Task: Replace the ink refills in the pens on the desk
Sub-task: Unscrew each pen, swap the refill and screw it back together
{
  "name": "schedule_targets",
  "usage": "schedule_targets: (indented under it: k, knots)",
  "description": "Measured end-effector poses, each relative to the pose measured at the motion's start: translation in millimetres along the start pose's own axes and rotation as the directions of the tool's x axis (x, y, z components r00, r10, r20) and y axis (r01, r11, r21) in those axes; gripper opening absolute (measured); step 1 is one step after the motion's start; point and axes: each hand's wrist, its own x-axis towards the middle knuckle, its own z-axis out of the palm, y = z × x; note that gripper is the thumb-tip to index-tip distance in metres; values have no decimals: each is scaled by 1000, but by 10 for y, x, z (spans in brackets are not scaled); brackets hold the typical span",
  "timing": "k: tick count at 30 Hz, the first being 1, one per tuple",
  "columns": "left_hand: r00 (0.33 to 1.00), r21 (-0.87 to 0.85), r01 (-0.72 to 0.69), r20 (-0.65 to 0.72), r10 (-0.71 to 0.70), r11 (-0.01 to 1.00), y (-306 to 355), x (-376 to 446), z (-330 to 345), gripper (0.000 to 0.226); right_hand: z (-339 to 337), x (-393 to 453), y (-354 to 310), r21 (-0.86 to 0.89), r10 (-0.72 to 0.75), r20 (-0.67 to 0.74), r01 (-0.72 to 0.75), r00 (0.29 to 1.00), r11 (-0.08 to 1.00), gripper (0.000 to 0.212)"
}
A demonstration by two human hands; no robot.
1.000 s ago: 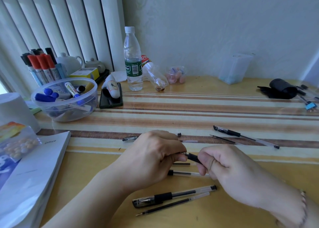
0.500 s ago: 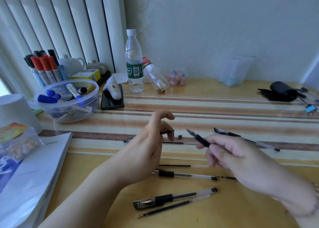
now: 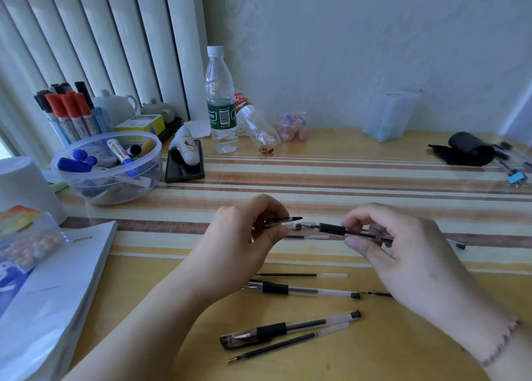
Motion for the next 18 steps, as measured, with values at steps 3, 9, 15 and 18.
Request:
schedule_targets:
  k: [3, 9, 15, 18]
  knots:
    - [999, -8, -37, 30, 38, 999, 15, -9, 12, 11, 9, -6, 1, 2, -23, -5, 23, 1000, 1000, 17]
    - [993, -19, -94, 70, 95, 995, 56, -38, 54, 10, 18, -29, -22, -28, -111, 27, 112, 993, 993, 16]
    - [994, -71, -96, 39, 99, 993, 63, -54, 71, 9, 13, -36, -28, -15, -142, 10, 142, 990, 990, 19]
    - [996, -99, -92, 9, 93, 991, 54, -61, 88, 9, 15, -42, -38, -20, -156, -1, 156, 988, 988, 19]
